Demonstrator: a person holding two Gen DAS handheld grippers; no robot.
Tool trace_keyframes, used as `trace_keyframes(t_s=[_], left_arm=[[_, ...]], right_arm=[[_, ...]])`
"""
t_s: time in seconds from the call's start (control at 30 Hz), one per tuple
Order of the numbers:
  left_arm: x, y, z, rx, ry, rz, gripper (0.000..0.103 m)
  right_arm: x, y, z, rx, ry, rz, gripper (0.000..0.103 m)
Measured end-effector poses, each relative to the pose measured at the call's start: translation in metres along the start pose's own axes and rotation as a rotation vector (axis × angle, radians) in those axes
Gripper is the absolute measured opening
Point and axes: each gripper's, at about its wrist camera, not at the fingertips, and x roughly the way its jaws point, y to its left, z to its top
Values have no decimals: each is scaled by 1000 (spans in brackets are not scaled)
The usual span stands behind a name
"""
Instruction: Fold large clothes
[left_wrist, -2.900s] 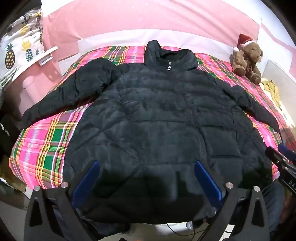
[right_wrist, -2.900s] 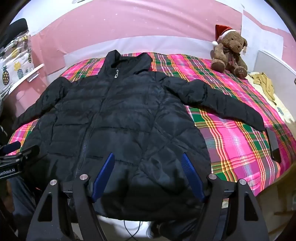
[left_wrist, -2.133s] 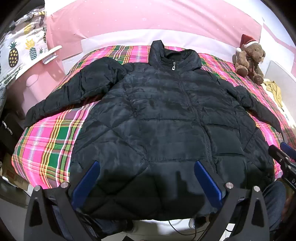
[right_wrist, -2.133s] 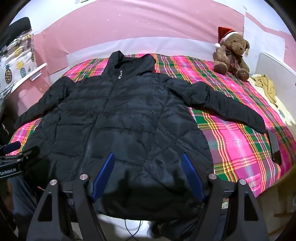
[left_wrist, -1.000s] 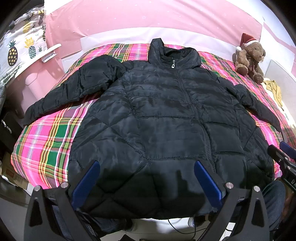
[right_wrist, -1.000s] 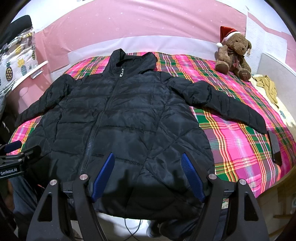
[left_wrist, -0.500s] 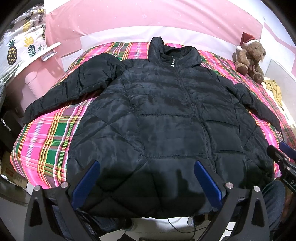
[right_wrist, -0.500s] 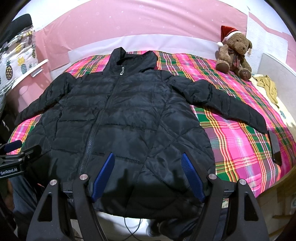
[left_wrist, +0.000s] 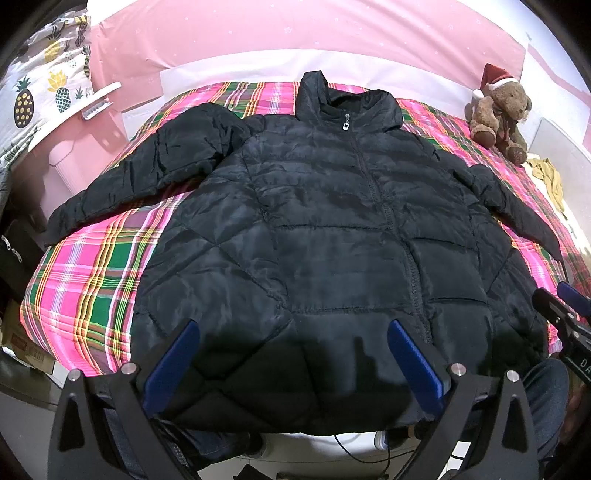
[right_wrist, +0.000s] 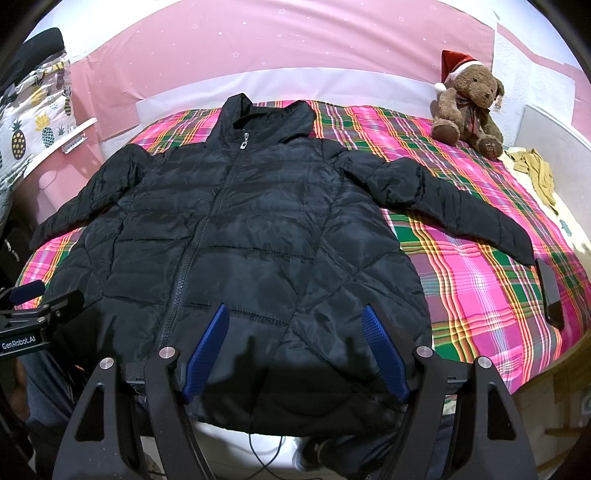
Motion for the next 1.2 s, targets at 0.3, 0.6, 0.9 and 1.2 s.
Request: trace_keyframes(t_s=[0.3,0.6,0.9,1.2], left_arm=[[9,9,6,-12,12,-7,103],[25,42,28,-64,-16,21,103],[52,126,61,-217,-63,123,103],[100,227,85,-372,-45,171,101]], right_arm=[[6,3,1,-10,10,-1,74],[26,19,29,-49,10,21,74],[61,43,69,-84,-16,96,74],[114,65,99,-146,32,101,74]])
